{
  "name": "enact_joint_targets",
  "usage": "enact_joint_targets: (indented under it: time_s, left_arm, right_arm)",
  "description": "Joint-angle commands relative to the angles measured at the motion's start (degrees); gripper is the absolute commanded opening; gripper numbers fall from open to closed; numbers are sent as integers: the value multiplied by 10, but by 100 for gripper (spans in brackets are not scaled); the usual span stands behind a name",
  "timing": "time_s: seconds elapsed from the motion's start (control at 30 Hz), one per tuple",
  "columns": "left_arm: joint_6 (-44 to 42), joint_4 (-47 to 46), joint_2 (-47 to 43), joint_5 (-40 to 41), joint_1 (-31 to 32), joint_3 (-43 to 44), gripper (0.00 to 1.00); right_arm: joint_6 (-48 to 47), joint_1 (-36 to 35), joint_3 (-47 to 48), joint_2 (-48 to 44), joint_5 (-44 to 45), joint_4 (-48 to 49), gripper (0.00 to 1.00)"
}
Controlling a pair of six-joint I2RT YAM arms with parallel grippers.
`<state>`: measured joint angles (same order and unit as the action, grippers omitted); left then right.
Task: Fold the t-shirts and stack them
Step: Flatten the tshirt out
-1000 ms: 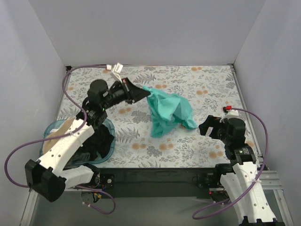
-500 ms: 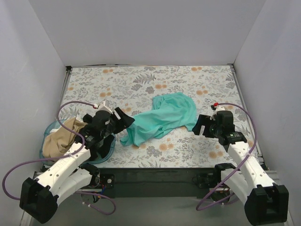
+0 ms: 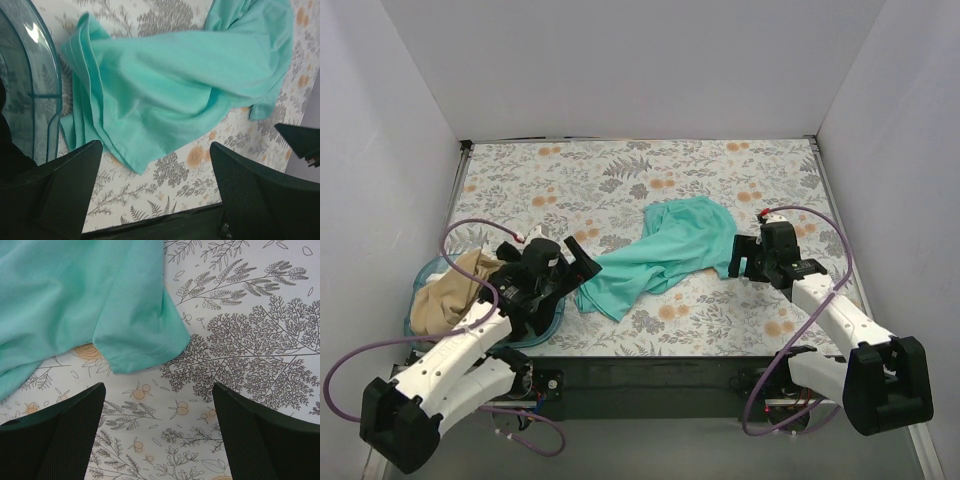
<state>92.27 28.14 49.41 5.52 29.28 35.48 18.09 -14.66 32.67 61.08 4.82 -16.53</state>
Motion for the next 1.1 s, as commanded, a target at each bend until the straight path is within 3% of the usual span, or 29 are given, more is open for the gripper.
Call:
enact_joint_targets:
  time_s: [0.0,0.23,0.37,0.47,0.93,1.03,1.07]
  left_arm:
    - [33,30,9,-35,28,-31,88]
    - [98,17,73,27,176,-35,86]
    - [115,14,140,48,215,-15,85]
    - [119,14,190,52,221,3,77]
    - [121,2,313,71,234,31,35]
    - [115,0,339,69,238,36,18]
    - [113,2,349,71,241,41,0]
  right_arm:
    - [3,-2,34,29,37,20,94]
    - [3,-2,54,99,43,47,93]
    - [2,-2,57,129,30,58,91]
    - [-8,-1,57,145,26,63,88]
    - [-21,-2,53,188,13,79,70]
    - [-19,-2,48,191,18,84,63]
    - [-20,-1,47,192,17,85,59]
